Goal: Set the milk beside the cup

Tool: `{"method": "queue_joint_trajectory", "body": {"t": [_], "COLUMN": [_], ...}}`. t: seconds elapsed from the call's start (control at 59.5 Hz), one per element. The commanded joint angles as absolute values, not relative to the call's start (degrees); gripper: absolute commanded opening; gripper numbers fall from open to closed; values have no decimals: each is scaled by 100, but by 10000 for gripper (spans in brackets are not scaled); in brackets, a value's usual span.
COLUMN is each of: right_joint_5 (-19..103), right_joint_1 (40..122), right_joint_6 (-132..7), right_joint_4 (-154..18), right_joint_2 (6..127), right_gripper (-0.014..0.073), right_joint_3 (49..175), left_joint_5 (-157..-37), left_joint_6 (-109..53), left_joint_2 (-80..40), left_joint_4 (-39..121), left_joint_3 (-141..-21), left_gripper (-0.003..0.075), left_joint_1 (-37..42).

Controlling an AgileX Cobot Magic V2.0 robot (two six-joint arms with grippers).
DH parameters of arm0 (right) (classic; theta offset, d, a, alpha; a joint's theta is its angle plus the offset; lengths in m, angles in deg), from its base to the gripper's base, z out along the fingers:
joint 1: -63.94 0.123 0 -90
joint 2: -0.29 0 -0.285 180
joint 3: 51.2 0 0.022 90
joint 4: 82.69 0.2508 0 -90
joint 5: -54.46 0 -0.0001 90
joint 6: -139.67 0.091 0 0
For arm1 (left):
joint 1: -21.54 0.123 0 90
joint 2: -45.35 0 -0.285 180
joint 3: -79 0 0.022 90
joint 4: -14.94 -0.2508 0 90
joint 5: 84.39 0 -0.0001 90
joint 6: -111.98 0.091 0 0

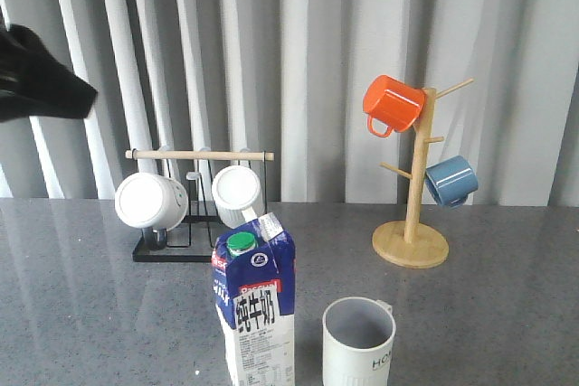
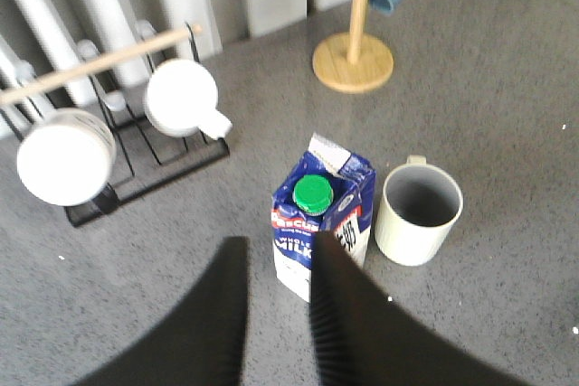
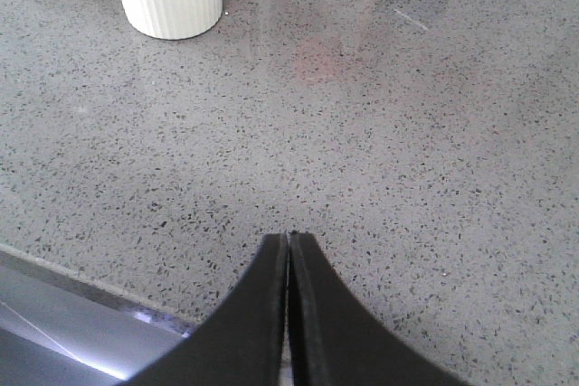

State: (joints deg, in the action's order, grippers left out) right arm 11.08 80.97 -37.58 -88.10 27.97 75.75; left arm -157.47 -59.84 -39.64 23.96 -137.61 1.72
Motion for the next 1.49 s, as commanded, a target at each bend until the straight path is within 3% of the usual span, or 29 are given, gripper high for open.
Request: {"method": "queue_joint_trajectory", "body": {"t": [0.0, 0.168, 0.554, 1.008, 1.176, 1.478], "right_joint_5": [1458, 1458, 1458, 1458, 1458, 1446], "right_joint_1": [8096, 8096, 8096, 8096, 8096, 8096], "right_joint_6": [-3776, -3776, -3776, -3776, -3776, -3776], "right_joint_4": [-8846, -8846, -8846, -8846, -8846, -8846], "right_joint_2": [2845, 2845, 2845, 2845, 2845, 2845], "right_gripper": [-6, -6, -6, -6, -6, -6], "right_joint_3": [7726, 7726, 7726, 7726, 7726, 7726], "left_joint_5": [-15592, -15592, -15063, -14982, -13698, -9681], "left_joint_6": [-6034, -6039, -6520, -6472, -6119, -5687], "left_joint_2": [-3496, -2822, -667, 35, 353, 1976], "left_joint_4": [2418, 2460, 2422, 2125, 2010, 1976], "left_joint_3": [-13890, -13223, -10012, -9469, -8562, -4806], "left_gripper": [-9, -8, -7, -7, -7, -7], "left_joint_1": [164, 164, 164, 164, 164, 374]}}
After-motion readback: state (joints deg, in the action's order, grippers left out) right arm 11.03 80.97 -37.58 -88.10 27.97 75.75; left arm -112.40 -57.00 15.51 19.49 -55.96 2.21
